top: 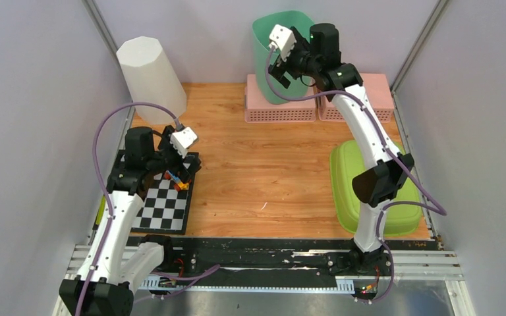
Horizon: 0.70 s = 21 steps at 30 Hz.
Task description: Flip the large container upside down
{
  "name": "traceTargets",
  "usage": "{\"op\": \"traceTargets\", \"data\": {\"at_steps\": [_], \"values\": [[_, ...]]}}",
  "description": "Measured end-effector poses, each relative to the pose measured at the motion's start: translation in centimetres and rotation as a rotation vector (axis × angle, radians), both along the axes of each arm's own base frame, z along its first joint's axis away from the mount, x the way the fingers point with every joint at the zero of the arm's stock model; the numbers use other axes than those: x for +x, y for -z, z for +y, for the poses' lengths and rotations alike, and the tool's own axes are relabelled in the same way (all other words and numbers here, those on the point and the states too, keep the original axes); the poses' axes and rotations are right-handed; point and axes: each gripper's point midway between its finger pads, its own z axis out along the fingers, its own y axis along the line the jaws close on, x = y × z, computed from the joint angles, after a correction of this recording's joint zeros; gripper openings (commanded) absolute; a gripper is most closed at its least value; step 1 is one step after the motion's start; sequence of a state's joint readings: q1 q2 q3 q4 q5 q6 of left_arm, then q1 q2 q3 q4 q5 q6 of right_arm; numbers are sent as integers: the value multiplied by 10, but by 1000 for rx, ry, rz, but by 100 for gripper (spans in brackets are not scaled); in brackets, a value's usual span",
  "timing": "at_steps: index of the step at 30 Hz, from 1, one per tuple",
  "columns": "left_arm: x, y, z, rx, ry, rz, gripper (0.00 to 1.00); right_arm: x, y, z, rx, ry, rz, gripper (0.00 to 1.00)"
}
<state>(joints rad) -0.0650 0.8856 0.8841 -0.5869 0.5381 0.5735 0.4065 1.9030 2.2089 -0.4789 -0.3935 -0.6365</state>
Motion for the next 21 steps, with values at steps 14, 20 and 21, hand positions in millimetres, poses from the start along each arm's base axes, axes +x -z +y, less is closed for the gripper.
{"op": "traceTargets", "data": {"at_steps": [14,20,21], "values": [[-7,12,-1,5,17,13,100,29,37,-19,-315,-48,-136,100],[-5,17,-1,8,19,29,100,46,43,-26,-432,-54,-213,100],[-5,17,-1,9,19,30,100,50,47,-26,-455,-58,-220,100]]}}
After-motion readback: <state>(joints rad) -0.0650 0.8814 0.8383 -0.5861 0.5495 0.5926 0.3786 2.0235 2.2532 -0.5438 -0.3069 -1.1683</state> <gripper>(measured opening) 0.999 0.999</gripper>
